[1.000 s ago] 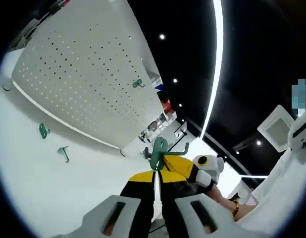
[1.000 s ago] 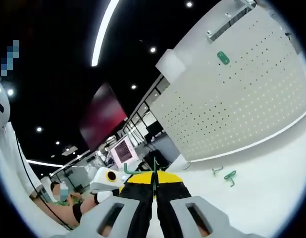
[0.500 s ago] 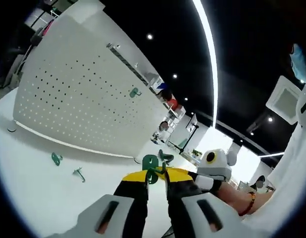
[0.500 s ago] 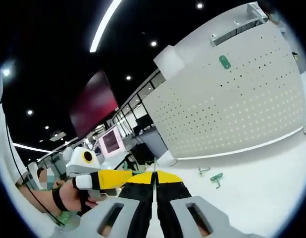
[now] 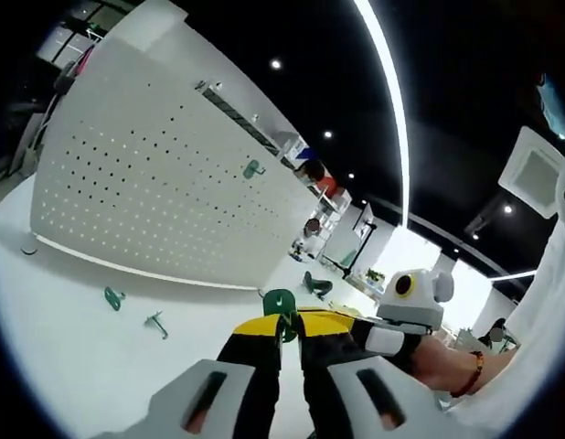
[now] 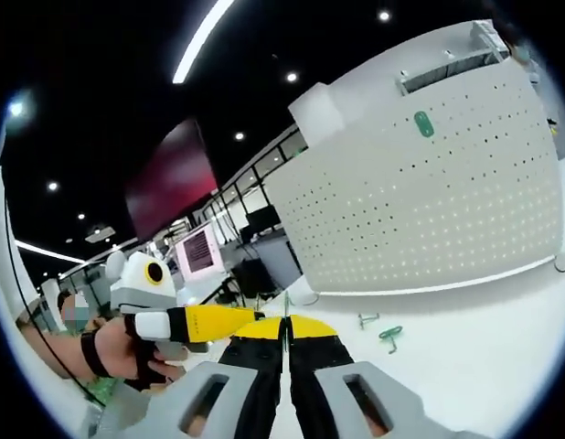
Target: Insert the hook assembly into the mounting plate slot until the hook locks in place.
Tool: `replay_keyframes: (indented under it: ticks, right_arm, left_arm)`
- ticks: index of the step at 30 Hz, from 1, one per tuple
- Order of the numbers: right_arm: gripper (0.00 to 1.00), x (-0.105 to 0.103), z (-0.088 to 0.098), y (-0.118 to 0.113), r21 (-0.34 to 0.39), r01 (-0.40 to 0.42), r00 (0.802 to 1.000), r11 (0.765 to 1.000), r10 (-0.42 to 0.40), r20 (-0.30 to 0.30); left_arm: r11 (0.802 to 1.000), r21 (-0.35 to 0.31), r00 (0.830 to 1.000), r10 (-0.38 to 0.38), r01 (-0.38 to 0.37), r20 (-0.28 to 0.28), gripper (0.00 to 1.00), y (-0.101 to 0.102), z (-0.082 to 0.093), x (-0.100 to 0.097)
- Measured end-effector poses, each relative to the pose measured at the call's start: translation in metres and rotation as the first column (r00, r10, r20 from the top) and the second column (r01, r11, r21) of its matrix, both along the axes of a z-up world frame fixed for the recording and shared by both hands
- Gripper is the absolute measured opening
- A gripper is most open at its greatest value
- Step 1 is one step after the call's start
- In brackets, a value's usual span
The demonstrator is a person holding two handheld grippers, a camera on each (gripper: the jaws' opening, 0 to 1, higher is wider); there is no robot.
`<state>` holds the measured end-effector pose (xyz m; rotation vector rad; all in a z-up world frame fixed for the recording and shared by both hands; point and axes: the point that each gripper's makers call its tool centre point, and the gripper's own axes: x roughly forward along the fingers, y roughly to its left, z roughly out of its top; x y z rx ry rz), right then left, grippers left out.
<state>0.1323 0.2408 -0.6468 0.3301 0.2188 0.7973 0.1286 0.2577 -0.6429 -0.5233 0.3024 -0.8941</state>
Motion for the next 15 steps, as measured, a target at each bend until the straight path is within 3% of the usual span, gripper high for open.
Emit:
replay_keyframes:
  ticks: [11, 15]
  right_arm:
    - [0.00, -0.0022, 0.0050, 0.0080, -0.097, -0.008, 0.996, 0.995, 0.016, 0.087]
    - [0.00, -0.0011, 0.0065, 0.0079, -0.089, -0.005, 0.995, 0.996, 0.014, 0.095]
  left_arm:
    - [0.999, 0.033, 1.000, 0.028, -0.028, -0.003, 0.05, 0.0000, -0.0035, 0.0033]
    - [0.999, 0.028, 0.999, 0.035, -0.035, 0.005, 0.04, 0.0008, -0.0022, 0.0040]
